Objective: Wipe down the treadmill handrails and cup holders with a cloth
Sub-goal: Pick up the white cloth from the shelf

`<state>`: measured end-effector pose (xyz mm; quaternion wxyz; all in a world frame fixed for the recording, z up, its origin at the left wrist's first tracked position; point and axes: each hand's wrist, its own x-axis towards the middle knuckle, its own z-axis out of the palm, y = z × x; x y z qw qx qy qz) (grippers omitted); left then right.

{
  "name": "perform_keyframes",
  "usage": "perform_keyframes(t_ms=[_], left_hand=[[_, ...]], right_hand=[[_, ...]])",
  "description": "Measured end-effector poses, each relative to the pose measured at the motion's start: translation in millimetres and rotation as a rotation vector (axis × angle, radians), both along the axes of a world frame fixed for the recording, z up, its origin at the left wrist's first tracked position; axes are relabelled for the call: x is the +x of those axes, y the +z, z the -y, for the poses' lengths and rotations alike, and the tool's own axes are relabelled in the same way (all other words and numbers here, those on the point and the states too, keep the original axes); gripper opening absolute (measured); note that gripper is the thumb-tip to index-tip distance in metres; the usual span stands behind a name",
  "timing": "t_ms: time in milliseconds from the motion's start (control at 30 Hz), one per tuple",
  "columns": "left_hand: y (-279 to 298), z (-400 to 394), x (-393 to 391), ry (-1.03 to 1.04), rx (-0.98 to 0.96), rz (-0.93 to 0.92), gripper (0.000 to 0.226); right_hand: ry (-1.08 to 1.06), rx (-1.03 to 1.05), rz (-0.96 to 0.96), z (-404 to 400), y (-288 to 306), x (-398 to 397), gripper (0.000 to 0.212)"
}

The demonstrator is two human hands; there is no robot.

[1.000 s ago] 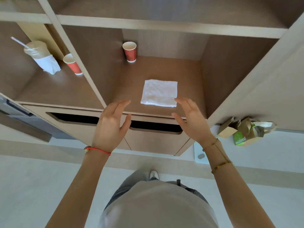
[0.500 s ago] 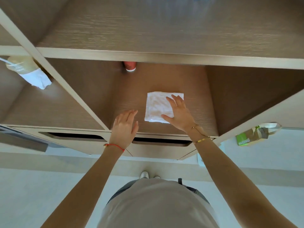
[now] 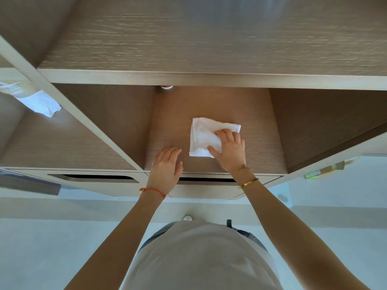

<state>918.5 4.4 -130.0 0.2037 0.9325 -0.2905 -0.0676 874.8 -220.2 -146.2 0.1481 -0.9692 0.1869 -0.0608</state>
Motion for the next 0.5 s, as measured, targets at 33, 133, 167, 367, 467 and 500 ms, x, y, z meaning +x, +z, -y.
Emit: perform_keyframes(t_ms=[33,133,167,367,467,500], left_hand=[[-0.5,-0.2,0.0,0.001,-0.006,0.000,0.040],[-0.5,-1.6,-0.3,0.000,-0.020,-0.006,0.040],[-0.2,-2.4,-0.5,-0.002,-0.025,-0.004,0.039],[8.4,-5.2,-3.6,-0.064,-0.048,0.013,0.037],[14.8,-6.7,-5.2,-0.109,-0.066,0.011,0.036],[17.5,-7.2,-5.9,-0.130,-0.078,0.011,0.036]], right_hand=[[-0.004,-0.016,0.024,-3.4,0.8,-2.2,0.048],[-0.015,-0.014,0.074,-11.2,4.3,-6.8,0.032],[-0.016,0.000,0.083,-12.2,6.1,-8.8,0.030],[-0.079,0.104,0.151,-16.9,22.0,-41.0,0.023],[-0.146,0.116,0.216,-20.2,34.0,-65.3,0.019],[-0.158,0.129,0.237,-20.7,38.9,-74.5,0.019]])
